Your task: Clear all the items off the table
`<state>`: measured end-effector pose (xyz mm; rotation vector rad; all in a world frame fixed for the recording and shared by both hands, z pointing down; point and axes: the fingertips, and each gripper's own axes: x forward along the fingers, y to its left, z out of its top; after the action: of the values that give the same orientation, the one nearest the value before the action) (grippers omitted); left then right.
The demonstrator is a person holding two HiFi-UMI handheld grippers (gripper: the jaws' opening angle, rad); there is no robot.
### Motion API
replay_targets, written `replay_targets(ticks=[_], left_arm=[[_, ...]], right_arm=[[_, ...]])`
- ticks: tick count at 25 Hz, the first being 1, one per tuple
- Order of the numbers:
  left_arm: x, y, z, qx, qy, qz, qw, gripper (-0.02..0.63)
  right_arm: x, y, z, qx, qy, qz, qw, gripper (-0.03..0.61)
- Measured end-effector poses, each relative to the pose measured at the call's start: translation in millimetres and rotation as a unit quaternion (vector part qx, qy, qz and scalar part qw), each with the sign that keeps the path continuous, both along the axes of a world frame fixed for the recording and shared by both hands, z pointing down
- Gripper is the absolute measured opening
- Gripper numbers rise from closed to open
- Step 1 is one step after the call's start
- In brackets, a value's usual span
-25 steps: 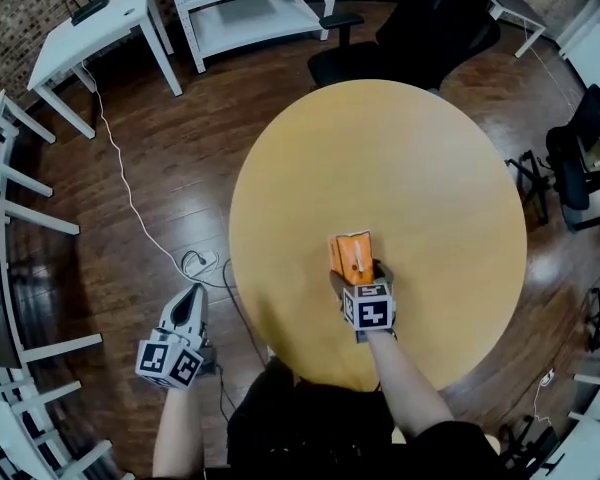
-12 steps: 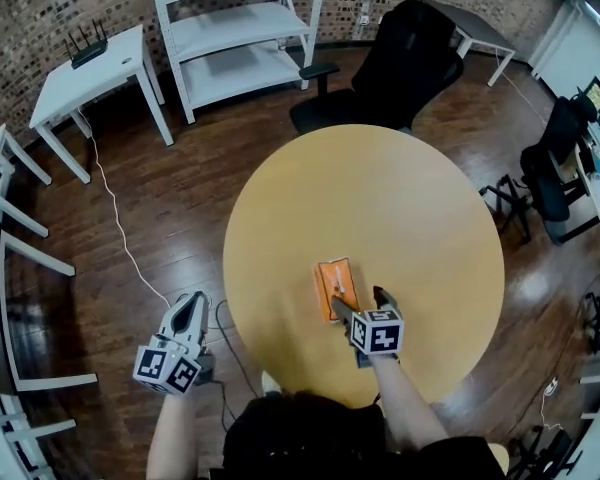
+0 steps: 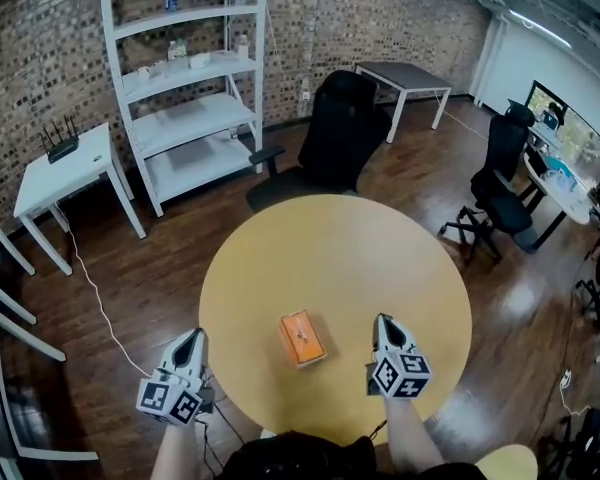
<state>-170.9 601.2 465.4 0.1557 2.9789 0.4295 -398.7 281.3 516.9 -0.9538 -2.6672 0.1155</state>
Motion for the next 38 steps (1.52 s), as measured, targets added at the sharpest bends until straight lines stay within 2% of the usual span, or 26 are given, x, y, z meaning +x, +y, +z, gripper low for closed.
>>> replay_targets(ticks=[4,8,10,13,18,21,25,31,34,38], left_arm=[[-15,-17,-13,0.006,-0.027,0.020,0.9994,-0.009],[-20,-40,-19,-0.019,-0.032,0.043,0.9984,-0.009],[-22,-52,-23,-0.036,-0.029,0.060,0.9971,-0.009],[-22,-62,-27,-0.031,-0.040,0.079,0.9956,-0.009],[-15,-51,-28,-0.013,-0.049,0.056,0.9971,-0.009],[-12,-42,-27,-0.010,-0.050,0.060,0.9969,-0.009],[-21,-40,-23,-0.004,-0.047,0.092,0.9947,-0.009],[-43,-72,-4,0.017,-0.043,0.157,0.9865,-0.009],[-61,-104,-6,0.019,-0.047,0.197,0.9791,-0.009],[-76,-162,-19,0.010,-0.060,0.253,0.9655,-0.009]], right_arm=[[-2,-21,-43,-0.033,-0.074,0.035,0.996,0.003],[4,-32,-72,-0.064,-0.122,0.047,0.989,0.003],[7,-33,-76,-0.067,-0.128,0.045,0.988,0.003],[8,-32,-75,-0.061,-0.125,0.043,0.989,0.003],[16,-28,-72,-0.058,-0.125,0.048,0.989,0.003],[25,-29,-71,-0.058,-0.130,0.068,0.987,0.005],[42,-41,-67,-0.050,-0.134,0.105,0.984,0.005],[74,-83,-47,-0.018,-0.122,0.154,0.980,0.005],[86,-124,-56,-0.007,-0.141,0.194,0.971,0.005],[104,-203,-66,-0.018,-0.153,0.263,0.953,0.005]])
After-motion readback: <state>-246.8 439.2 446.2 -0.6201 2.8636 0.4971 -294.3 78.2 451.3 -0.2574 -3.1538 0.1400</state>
